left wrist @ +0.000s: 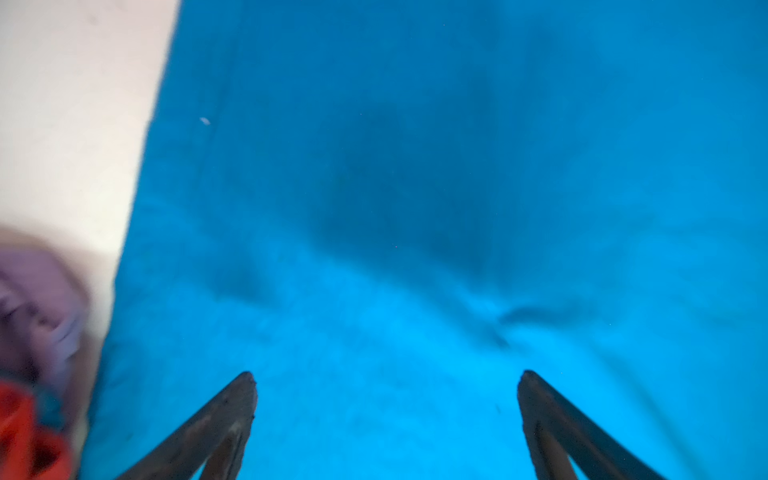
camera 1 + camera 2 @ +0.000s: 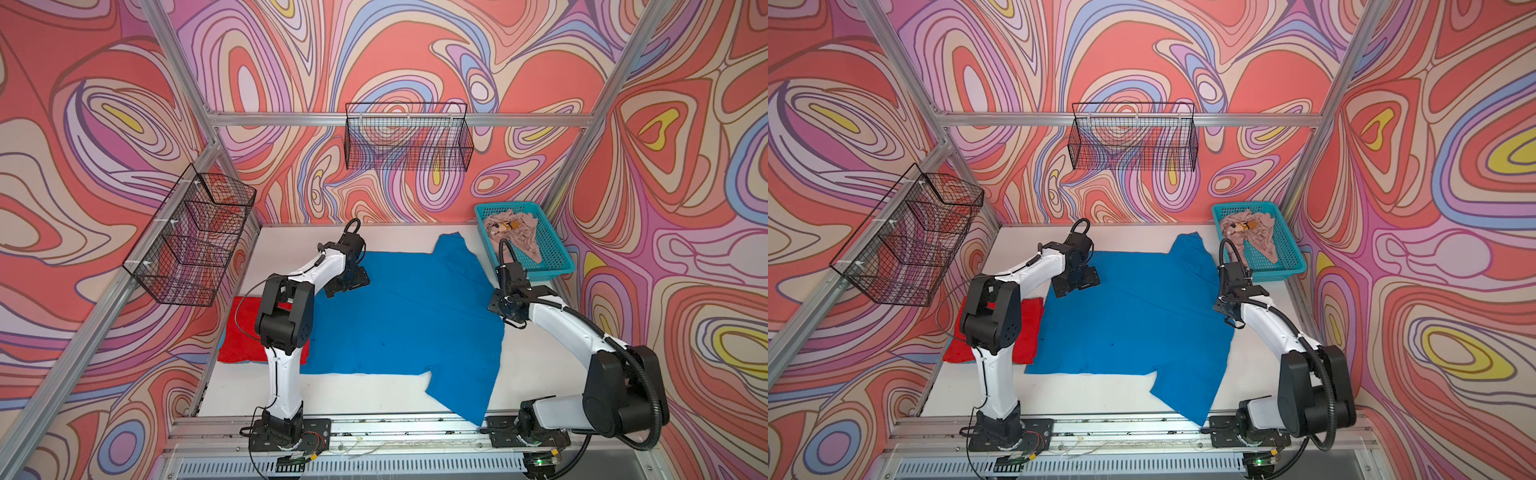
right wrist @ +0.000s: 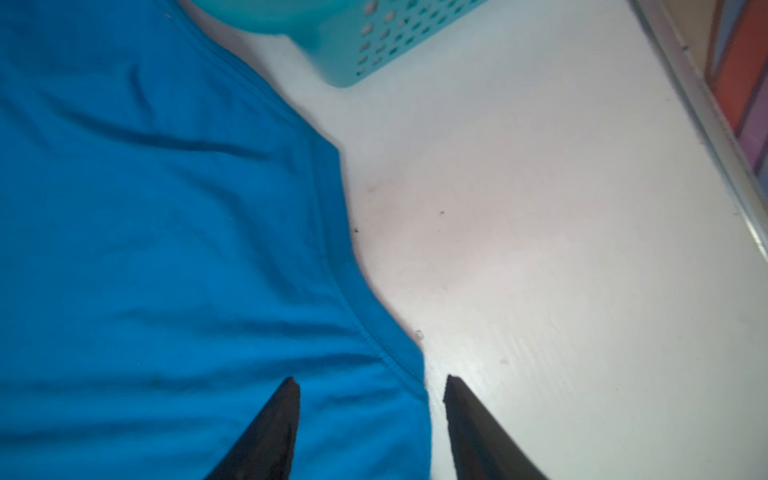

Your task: Fold and stack the t-shirts

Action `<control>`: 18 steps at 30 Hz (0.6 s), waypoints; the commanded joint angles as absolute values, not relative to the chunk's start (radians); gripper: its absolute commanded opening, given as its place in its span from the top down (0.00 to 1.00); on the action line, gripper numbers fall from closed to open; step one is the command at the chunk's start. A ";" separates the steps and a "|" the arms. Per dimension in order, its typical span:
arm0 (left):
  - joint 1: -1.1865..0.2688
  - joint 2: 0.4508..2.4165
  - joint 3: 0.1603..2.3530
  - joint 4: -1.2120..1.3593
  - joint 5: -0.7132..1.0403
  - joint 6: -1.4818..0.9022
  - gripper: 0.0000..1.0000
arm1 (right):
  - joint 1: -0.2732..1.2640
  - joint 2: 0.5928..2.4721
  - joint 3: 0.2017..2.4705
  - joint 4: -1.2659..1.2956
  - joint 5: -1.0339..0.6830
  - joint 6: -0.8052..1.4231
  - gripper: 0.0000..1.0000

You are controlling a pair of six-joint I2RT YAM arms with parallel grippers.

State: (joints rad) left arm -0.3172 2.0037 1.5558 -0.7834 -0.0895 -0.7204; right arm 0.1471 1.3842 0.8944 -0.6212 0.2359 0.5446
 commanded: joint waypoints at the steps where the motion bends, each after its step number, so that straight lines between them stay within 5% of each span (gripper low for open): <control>1: -0.316 1.903 1.523 -0.824 -0.061 -0.759 0.00 | 0.238 1.397 0.903 -0.635 0.160 0.581 0.39; 5: -0.309 1.819 1.434 -0.819 -0.044 -0.778 0.00 | 0.350 1.465 0.894 -0.605 0.177 0.659 0.38; 18: -0.312 1.706 1.135 -0.759 0.008 -0.869 0.00 | 0.328 1.590 0.773 -0.604 0.247 0.766 0.40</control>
State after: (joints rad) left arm -0.3126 1.7279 1.1614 -0.7750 -0.0151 -0.8227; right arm 0.3489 1.5551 0.7990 -0.5781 0.2031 0.7292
